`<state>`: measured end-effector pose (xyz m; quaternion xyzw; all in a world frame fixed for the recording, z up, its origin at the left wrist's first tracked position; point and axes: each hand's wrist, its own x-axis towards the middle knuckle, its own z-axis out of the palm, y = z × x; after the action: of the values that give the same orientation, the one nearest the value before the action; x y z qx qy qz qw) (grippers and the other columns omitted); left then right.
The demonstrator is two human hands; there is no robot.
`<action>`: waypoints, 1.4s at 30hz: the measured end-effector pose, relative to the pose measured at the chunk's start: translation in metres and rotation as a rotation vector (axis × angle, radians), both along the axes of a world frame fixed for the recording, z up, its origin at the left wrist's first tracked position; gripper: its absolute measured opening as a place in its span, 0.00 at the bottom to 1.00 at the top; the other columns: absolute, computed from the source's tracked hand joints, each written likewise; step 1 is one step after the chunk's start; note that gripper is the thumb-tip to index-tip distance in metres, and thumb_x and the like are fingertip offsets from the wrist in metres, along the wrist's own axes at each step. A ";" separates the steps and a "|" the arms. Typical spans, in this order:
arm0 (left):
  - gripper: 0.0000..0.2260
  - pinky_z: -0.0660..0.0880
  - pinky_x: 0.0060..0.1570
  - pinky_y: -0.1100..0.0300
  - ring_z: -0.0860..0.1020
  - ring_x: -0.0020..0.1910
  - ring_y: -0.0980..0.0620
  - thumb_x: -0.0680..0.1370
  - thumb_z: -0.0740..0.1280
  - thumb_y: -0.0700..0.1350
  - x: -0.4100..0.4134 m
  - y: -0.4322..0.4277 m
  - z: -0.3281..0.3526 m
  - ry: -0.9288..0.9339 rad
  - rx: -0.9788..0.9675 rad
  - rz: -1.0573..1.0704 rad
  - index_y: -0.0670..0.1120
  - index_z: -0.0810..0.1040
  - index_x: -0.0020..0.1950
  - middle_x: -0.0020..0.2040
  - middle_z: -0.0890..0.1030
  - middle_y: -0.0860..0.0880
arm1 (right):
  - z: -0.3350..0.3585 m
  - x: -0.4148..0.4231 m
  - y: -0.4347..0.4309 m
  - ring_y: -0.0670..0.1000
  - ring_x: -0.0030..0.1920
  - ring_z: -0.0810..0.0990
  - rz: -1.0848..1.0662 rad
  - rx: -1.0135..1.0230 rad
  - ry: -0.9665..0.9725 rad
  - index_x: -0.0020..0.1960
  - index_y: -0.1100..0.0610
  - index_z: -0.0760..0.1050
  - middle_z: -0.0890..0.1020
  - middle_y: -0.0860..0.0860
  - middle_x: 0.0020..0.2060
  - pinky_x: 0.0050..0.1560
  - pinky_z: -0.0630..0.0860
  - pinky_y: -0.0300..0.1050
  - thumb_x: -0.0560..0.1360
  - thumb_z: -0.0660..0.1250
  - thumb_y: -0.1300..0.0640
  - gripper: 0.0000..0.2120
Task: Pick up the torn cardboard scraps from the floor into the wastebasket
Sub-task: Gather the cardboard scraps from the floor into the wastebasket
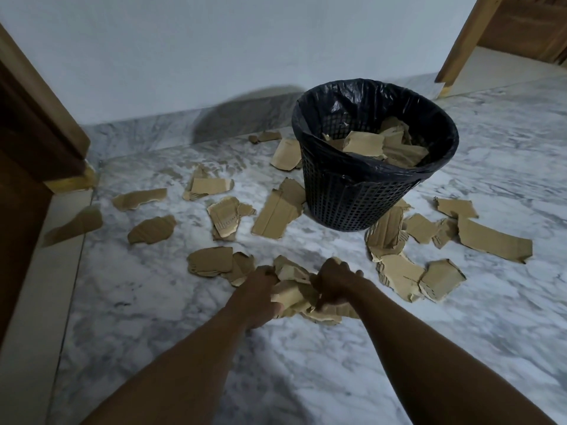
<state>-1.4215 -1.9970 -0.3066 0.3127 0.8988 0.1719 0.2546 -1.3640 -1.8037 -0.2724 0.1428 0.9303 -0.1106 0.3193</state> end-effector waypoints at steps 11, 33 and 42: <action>0.29 0.74 0.54 0.55 0.75 0.62 0.45 0.67 0.77 0.52 -0.011 0.007 0.000 -0.045 -0.082 0.108 0.48 0.75 0.67 0.61 0.77 0.44 | 0.020 0.002 0.035 0.49 0.51 0.80 -0.126 -0.292 -0.104 0.50 0.49 0.85 0.83 0.46 0.47 0.57 0.75 0.43 0.66 0.79 0.54 0.13; 0.18 0.69 0.41 0.58 0.77 0.52 0.46 0.69 0.77 0.46 -0.009 0.003 0.004 -0.271 0.052 0.225 0.46 0.72 0.52 0.51 0.77 0.48 | -0.027 0.024 0.016 0.58 0.40 0.80 -0.795 -0.227 0.253 0.43 0.60 0.74 0.79 0.56 0.38 0.37 0.72 0.44 0.74 0.62 0.47 0.15; 0.34 0.80 0.52 0.46 0.81 0.52 0.46 0.55 0.76 0.51 -0.003 0.025 0.012 -0.494 0.260 0.364 0.49 0.79 0.60 0.52 0.83 0.48 | -0.019 0.026 0.010 0.59 0.50 0.82 -0.695 -0.458 0.338 0.49 0.64 0.82 0.83 0.59 0.46 0.47 0.77 0.49 0.70 0.70 0.54 0.14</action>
<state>-1.4249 -1.9722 -0.2941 0.1255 0.8217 0.3982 0.3878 -1.3376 -1.7940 -0.2917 0.3524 0.8178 -0.4361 0.1300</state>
